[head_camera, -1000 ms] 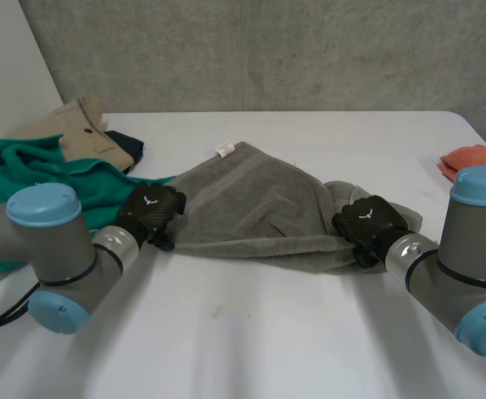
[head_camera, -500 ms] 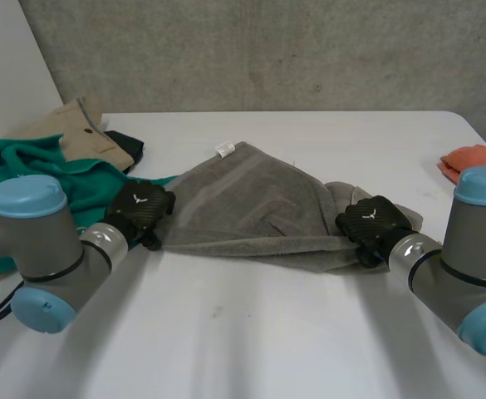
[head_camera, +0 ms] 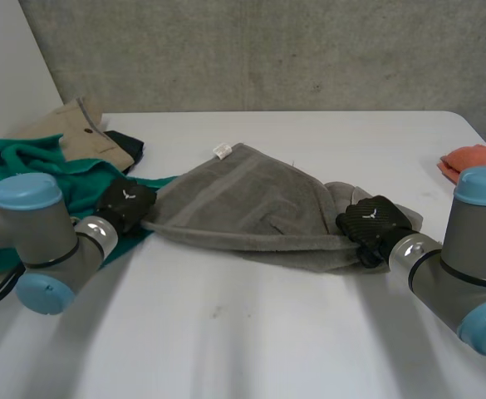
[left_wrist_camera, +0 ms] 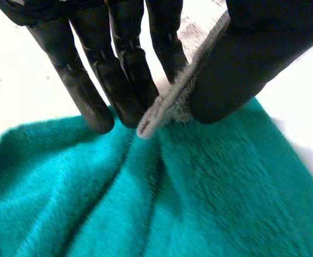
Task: Fold the laundry.
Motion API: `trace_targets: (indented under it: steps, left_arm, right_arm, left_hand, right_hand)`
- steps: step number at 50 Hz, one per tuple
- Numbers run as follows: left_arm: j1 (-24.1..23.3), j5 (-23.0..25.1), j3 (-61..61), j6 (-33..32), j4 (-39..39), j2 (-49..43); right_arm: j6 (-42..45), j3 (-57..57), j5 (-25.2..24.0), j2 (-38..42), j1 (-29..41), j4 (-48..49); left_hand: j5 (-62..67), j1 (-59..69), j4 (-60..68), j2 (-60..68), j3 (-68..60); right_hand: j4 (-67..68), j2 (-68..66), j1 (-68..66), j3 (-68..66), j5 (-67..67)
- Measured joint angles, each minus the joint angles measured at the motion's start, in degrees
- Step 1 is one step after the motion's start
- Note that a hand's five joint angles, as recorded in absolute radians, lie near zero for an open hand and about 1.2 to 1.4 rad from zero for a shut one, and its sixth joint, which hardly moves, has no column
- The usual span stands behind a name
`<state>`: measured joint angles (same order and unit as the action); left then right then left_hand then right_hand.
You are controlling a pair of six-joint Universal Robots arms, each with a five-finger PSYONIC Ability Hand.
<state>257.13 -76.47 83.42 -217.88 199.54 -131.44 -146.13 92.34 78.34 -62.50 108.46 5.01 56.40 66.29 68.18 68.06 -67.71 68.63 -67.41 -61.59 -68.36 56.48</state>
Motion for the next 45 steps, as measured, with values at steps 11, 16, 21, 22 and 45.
trace_targets:
  steps: [11,16,21,22,45]
  left_arm:
    - [-3.2,-0.6,3.7,12.1,0.9,19.8]
    - [-3.6,-0.6,4.7,17.7,-1.3,31.2]
    - [-3.5,-0.6,4.1,19.2,-6.5,36.8]
    - [-3.4,-0.6,3.7,19.3,-8.0,37.3]
    - [-7.3,-10.7,-39.9,18.6,3.9,5.7]
  right_arm:
    - [1.5,-4.1,1.7,-10.0,-0.6,-4.6]
    - [3.0,-11.0,1.6,-17.1,-2.2,-13.6]
    - [5.7,-18.4,1.2,-20.2,-4.0,-24.3]
    - [6.8,-19.9,1.1,-20.2,-4.3,-26.8]
    - [7.4,-37.2,11.2,0.9,-3.8,9.6]
  left_hand:
    - [0.0,0.0,0.4,0.4,-0.5]
    - [0.0,0.0,0.4,0.4,-0.5]
    - [0.0,0.0,0.4,0.4,-0.5]
    - [0.0,0.0,0.4,0.4,-0.5]
    - [0.0,0.0,0.7,0.6,-0.8]
  right_hand:
    - [0.0,0.0,0.0,0.0,0.0]
    - [0.0,0.0,0.0,0.0,0.0]
    - [0.0,0.0,0.0,0.0,0.0]
    - [0.0,0.0,0.0,0.0,0.0]
    - [0.1,0.0,0.0,0.0,0.0]
